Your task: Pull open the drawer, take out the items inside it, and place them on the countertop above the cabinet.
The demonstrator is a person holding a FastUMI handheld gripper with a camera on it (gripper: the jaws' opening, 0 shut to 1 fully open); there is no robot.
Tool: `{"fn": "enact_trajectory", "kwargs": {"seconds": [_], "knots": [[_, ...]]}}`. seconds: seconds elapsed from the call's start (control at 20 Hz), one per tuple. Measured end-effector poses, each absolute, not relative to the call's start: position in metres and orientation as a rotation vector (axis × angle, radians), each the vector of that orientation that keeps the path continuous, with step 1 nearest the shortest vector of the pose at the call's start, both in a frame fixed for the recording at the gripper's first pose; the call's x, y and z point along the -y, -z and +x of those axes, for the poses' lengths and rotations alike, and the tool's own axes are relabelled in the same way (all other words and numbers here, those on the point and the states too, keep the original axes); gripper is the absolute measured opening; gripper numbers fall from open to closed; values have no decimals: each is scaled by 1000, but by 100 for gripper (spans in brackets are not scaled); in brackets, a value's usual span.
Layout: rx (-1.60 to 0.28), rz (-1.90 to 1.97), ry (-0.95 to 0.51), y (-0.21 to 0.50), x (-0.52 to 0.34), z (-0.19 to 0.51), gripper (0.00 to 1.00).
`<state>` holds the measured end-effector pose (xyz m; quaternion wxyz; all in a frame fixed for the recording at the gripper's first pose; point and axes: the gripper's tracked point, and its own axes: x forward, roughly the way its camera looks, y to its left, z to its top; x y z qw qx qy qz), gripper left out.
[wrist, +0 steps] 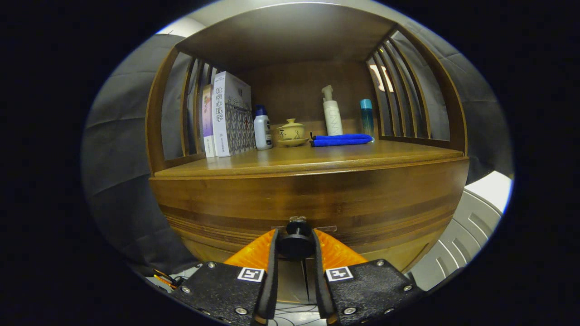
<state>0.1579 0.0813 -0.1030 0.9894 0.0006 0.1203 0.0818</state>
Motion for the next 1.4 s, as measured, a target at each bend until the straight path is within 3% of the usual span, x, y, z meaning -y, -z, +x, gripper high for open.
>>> {"fn": "enact_trajectory", "kwargs": {"seconds": [1.4], "knots": [[-235,14,-193,104,-67,34,33]]}}
